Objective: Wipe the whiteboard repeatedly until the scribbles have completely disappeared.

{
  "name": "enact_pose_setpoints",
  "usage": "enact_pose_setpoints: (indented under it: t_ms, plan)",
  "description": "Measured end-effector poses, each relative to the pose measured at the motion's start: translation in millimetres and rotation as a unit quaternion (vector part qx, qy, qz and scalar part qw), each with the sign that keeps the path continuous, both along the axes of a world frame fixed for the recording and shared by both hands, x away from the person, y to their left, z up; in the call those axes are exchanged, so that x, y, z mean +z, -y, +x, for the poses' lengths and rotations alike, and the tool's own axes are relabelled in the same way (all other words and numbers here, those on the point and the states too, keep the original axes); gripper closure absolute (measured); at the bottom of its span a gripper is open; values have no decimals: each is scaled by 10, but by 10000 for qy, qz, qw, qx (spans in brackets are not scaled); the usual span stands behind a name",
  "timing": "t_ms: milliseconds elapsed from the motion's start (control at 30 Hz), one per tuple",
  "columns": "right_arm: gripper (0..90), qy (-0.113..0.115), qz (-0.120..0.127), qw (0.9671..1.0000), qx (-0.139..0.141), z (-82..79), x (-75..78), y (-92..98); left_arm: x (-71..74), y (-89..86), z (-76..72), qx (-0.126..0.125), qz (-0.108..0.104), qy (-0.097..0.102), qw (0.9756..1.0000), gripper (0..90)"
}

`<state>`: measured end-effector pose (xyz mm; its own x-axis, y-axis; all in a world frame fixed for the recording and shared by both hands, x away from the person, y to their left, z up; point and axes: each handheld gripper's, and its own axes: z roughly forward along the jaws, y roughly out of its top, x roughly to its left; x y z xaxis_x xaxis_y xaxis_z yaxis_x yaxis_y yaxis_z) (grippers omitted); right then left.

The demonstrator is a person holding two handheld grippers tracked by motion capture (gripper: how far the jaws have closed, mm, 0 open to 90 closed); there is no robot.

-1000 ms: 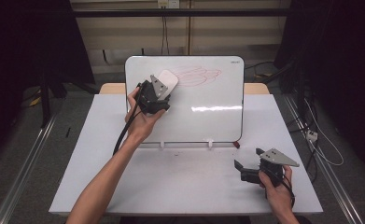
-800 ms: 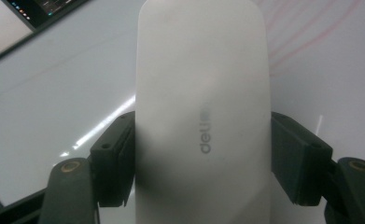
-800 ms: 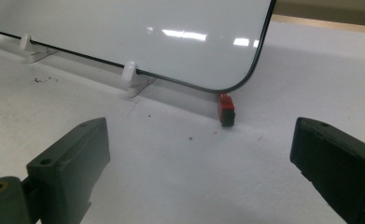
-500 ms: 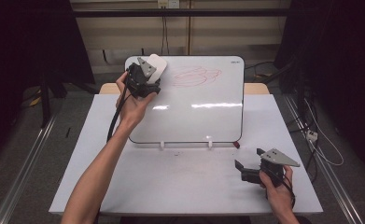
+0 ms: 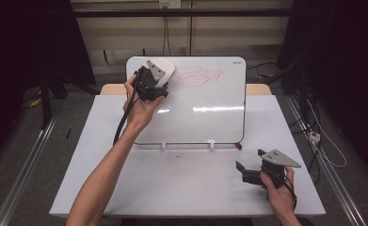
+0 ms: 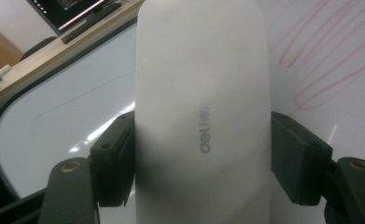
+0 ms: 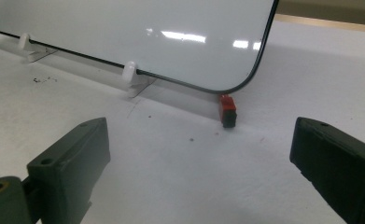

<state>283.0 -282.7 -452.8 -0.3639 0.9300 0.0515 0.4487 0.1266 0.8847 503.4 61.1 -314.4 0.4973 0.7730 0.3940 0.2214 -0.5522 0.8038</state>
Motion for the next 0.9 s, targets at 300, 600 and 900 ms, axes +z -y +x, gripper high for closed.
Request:
enact_pose_setpoints:
  t_ms: [300, 600, 900]
  plan:
    - [50, 11, 29, 10000, -12, -12, 0, 22, -146, 189, -114, -213, -9, 110, 9997, 309]
    - [49, 12, 19, 10000, 32, 6, 0, 3, -248, 228, -185, -497, -29, 276, 9984, 307]
    - [50, -8, 53, 10000, -26, -5, -7, 45, -76, 167, -45, -481, -117, 407, 9979, 308]
